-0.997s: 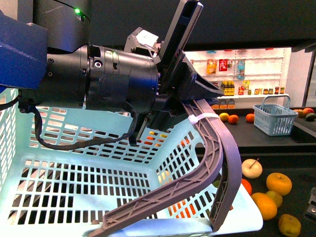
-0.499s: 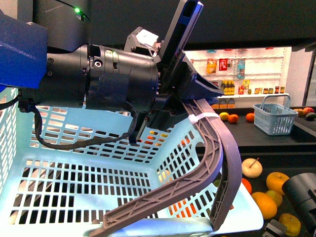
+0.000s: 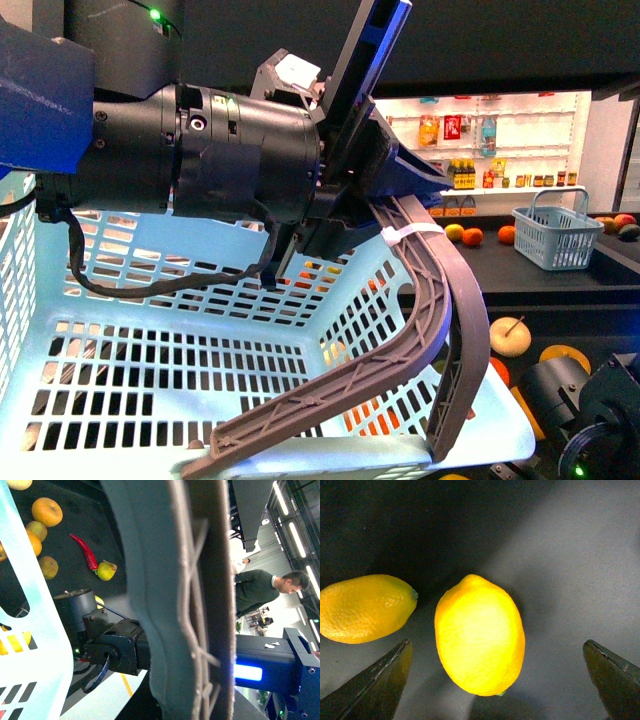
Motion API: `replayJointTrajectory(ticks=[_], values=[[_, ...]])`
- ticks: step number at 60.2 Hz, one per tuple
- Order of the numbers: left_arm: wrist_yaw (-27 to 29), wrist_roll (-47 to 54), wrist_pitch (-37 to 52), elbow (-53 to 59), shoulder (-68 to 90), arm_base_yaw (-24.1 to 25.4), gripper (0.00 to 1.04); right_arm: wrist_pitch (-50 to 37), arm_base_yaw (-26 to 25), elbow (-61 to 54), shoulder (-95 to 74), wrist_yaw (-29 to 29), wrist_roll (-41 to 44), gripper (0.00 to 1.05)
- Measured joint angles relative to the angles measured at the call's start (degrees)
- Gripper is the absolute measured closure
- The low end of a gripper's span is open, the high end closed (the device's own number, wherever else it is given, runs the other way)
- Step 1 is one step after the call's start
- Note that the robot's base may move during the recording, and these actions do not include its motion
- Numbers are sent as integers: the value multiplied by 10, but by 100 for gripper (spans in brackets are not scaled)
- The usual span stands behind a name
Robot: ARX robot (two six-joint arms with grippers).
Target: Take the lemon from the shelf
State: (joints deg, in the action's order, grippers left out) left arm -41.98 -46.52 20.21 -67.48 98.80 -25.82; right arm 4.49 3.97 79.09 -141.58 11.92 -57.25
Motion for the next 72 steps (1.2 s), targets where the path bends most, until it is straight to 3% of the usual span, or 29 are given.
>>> replayJointTrajectory(ticks=[54, 72], values=[[0, 0, 0, 0, 0, 0, 97, 8, 14, 99, -123, 6, -38, 2], [0, 0, 0, 0, 0, 0, 97, -3, 14, 104, -127, 10, -36, 34]])
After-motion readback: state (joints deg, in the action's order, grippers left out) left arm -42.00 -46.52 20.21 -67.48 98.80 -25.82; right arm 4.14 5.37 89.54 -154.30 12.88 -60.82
